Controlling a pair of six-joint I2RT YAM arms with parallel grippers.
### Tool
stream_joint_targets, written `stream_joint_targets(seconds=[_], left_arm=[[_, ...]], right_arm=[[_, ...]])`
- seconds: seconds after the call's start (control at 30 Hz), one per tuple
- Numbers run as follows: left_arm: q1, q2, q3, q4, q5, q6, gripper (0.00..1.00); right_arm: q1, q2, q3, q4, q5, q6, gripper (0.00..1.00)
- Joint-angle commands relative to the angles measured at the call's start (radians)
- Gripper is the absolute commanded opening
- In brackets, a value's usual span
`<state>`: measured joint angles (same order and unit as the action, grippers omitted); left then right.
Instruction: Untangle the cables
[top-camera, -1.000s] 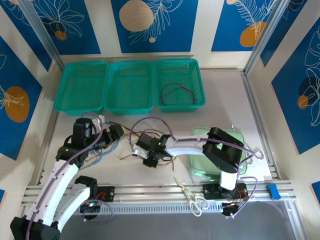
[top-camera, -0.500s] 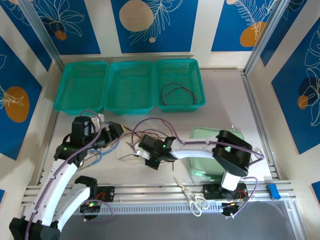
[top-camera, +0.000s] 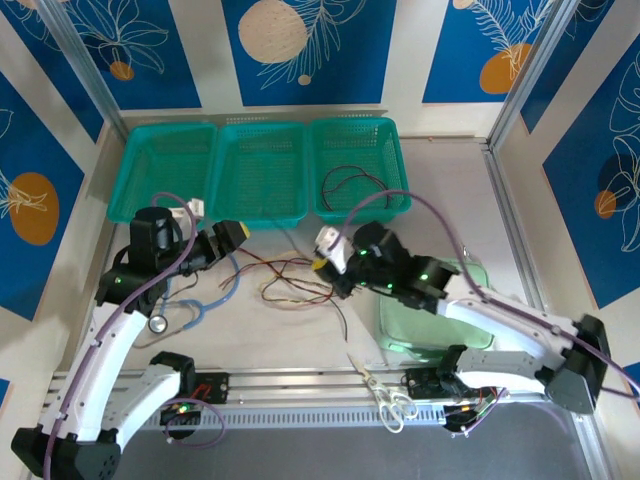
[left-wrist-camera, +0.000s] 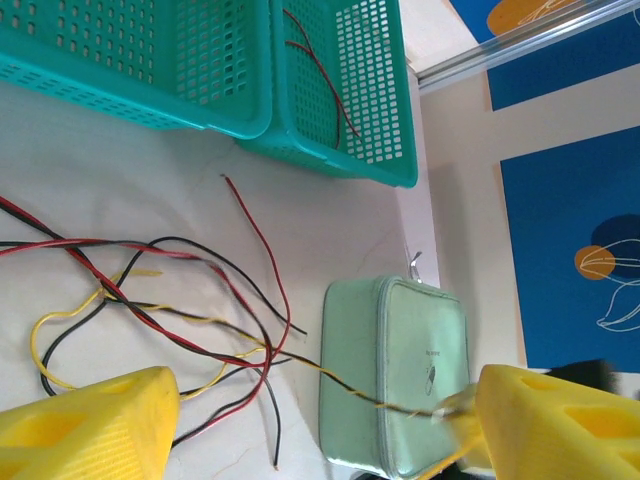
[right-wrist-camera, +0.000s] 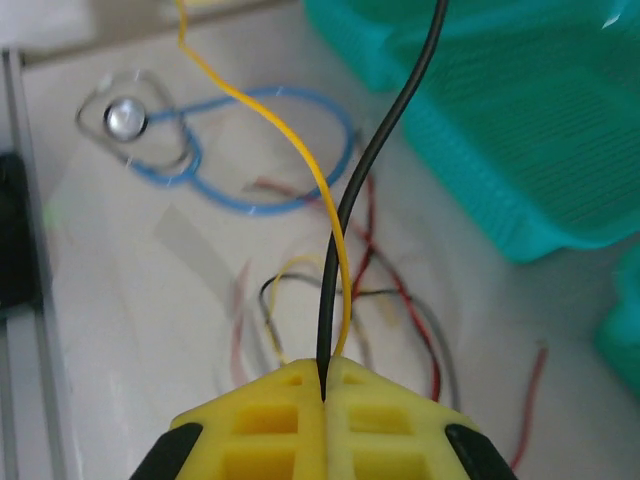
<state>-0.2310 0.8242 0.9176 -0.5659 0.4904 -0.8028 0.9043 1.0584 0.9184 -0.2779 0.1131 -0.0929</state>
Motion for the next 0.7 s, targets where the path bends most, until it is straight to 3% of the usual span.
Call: stream_joint_targets(seconds=[0.0,0.17,0.43,0.67], left_arm=[[0.004,-0.001,0.015,0.008,0.016,-0.002,0.78],[0.004,-0.02,0.007,0.036,0.007,-0.025,0.78],[0.002,-0.007,0.044,0.179,0.124,-0.127,0.76],[0.001,0.029,0.091,0.411,0.196,-0.179,0.73]], right_arm=[[-0.057,-0.073,0.003,0.059,-0.105,0.019,0.0],[-0.14,-0.115,0.032,0.114,-0.187,0.078,0.0],[-0.169,-0.089,0.046,0.212,-0.131,0.185,0.0],[-0.216,-0.044,0.013,0.404,-0.382,0.336,0.0]])
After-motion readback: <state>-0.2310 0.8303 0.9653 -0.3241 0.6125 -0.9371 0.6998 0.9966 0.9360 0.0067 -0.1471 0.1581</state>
